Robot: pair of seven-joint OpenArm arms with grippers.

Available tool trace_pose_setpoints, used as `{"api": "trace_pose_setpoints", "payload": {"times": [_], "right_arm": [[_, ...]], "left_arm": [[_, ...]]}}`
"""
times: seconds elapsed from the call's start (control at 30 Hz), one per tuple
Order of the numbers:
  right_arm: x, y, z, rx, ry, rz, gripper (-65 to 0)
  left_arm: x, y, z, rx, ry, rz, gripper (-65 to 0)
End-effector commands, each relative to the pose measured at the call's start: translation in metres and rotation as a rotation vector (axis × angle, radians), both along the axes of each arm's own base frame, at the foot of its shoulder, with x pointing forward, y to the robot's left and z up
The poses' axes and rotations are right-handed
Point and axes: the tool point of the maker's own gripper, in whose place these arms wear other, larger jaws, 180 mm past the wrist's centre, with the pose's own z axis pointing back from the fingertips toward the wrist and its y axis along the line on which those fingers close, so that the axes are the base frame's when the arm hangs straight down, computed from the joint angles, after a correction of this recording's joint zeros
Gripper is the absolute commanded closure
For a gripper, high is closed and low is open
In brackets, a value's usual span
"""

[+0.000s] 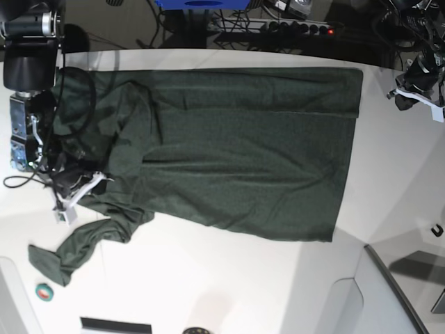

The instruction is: Layout the t-shirt on the table in an organized manner, then fold the t-shirt properly

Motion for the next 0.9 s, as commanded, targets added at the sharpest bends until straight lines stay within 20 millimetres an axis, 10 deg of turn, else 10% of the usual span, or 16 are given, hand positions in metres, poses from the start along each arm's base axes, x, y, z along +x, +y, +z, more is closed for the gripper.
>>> {"api": "trace_pose_setpoints", "payload": {"times": [0.0, 0.13, 0.7, 0.87], "right_arm": [[0.021, -0.006, 0.016, 0.004, -0.054, -0.017, -8.4], [0.028, -0.009, 0.008, 0.019, -0.039, -0.041, -17.0], [0.021, -0.008, -0.002, 0.023, -0.013, -0.045, -8.7], [0.022, -0.01, 0.0, 0.025, -0.019, -0.054, -20.7]], "left_arm": [[0.006, 0.009, 0.012, 0.027, -0.033, -0.004, 0.0], [0.004, 0.009, 0.011, 0.027, -0.028, -0.004, 0.0], [0.004, 0.009, 0.011, 0.027, -0.027, -0.004, 0.0], [0.004, 0.009, 0.011, 0.027, -0.027, -0.004, 0.0]]}}
